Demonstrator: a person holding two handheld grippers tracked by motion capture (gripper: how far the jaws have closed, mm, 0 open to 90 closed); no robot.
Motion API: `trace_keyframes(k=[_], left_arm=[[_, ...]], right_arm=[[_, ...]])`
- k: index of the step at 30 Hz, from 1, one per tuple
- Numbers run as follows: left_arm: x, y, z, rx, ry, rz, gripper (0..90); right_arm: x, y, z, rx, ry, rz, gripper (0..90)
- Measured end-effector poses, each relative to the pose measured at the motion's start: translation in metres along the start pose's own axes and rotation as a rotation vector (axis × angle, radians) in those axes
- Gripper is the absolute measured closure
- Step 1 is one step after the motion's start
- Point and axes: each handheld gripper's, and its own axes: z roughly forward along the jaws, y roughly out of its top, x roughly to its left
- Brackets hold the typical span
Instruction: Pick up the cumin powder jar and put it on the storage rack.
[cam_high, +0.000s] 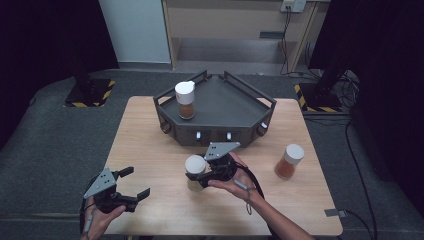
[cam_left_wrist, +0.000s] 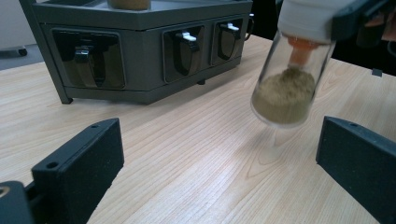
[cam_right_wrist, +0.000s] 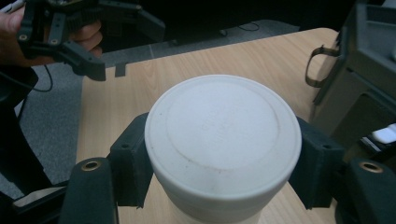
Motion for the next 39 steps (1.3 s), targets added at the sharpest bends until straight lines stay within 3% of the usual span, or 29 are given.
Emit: trace_keyframes(k=[25, 39], left_arm=[[0.000, 0.001, 0.001, 0.008, -0.002, 0.007, 0.3], [0.000, 0.001, 0.002, 0.010, -0.005, 0.007, 0.2]], right_arm=[[-0.022, 0.060, -0.060, -0.051, -0.187, 0.088, 33.9], [-0.041, 0.091, -0.063, -0.039, -0.298, 0.126, 33.9]])
